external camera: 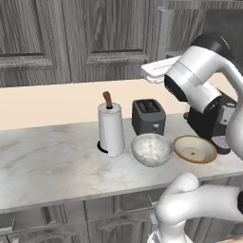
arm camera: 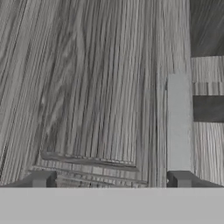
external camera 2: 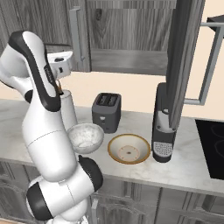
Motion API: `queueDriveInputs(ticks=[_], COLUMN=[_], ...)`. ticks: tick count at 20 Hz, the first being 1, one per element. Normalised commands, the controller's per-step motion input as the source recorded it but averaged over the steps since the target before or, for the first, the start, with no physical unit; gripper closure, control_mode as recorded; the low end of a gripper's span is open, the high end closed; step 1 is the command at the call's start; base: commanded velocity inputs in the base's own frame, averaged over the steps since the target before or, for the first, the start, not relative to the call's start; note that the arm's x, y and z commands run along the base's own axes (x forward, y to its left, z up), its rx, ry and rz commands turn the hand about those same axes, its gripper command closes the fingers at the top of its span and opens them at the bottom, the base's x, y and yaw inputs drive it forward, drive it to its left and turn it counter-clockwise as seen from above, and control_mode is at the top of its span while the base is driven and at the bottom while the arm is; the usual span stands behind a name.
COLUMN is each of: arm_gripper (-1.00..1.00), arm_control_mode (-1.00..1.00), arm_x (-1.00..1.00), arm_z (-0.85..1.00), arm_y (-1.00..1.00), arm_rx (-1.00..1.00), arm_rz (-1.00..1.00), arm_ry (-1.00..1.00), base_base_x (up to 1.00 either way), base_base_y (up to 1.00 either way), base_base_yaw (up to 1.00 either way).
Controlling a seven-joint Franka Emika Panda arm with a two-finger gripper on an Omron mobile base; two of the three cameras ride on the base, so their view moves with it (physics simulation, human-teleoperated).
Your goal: Open the cabinet. Pick the bowls from the counter and place them in the cabinet. Then close the cabinet.
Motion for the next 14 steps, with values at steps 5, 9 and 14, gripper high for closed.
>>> queueDriveInputs(ticks=[5, 9, 14], arm_gripper=[-1.0, -1.0, -1.0], arm_control_mode=[-1.0, -1.0, -1.0], arm_x=[0.0, 0.0, -0.06], arm_z=[0.52, 0.4, 0.18], arm_y=[0.0, -0.05, -0.52], arm_rx=[0.0, 0.01, 0.1], arm_rz=[-0.08, -0.08, -0.07], arm_ry=[0.0, 0.0, -0.04], base_base_x=[0.0, 0.0, 0.0], base_base_y=[0.0, 0.0, 0.0], base_base_yaw=[0.0, 0.0, 0.0])
